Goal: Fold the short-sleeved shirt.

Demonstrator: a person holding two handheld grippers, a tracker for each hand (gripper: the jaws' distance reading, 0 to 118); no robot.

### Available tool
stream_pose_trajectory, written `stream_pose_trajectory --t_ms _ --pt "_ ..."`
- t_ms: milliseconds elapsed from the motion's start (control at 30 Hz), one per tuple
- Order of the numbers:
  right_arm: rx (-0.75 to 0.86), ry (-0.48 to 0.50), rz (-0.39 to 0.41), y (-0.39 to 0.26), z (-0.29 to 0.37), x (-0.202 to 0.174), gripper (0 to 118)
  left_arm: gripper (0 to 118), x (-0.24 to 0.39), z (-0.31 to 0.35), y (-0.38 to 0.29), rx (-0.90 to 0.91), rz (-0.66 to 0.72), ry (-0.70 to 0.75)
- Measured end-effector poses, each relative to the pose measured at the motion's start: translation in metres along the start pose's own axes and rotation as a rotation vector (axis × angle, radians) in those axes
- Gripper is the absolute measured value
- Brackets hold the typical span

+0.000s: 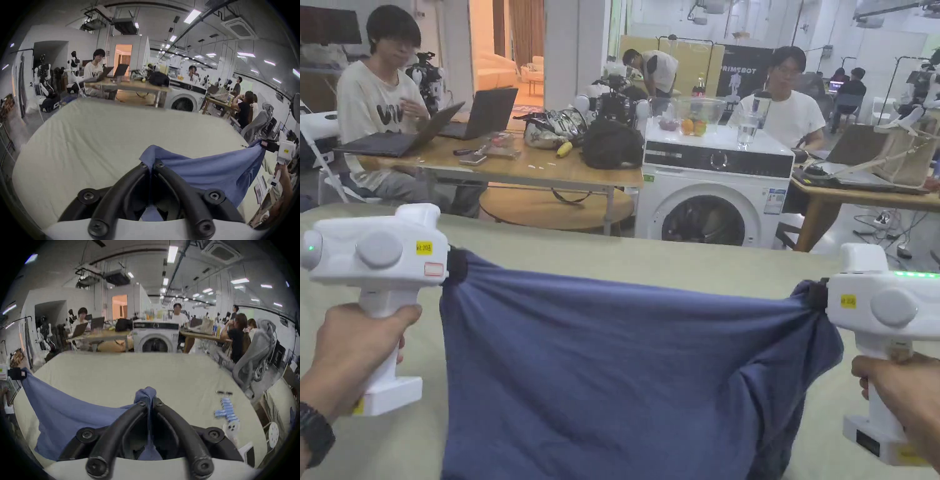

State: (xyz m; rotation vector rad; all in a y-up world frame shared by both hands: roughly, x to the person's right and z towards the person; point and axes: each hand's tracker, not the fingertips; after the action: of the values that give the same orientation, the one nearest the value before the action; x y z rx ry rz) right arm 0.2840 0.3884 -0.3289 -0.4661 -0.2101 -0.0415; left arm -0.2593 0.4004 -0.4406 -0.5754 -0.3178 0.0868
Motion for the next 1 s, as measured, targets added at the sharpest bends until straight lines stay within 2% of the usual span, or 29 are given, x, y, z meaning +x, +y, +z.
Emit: stream_pose_trajectory --t_ms 200,467,833,1000 --pt "0.105 -0.012 0.012 0.052 0.031 -0.023 0 0 0.000 0.028 0.061 0.060 -0.022 0.027" --pt "0.149 -0.032 -0.001 0.108 0.028 -0.040 0 0 -0.003 0.035 0.120 0.102 -0.044 0.061" --pt "0.279 -0.064 0.055 0.214 0.025 -0.056 0 0 0.002 0.061 0.214 0.249 -0.064 0.100" --pt "0.329 -0.078 0.067 0.238 0.032 -0.059 0 0 0.001 0.067 0.236 0.283 -0.078 0.110"
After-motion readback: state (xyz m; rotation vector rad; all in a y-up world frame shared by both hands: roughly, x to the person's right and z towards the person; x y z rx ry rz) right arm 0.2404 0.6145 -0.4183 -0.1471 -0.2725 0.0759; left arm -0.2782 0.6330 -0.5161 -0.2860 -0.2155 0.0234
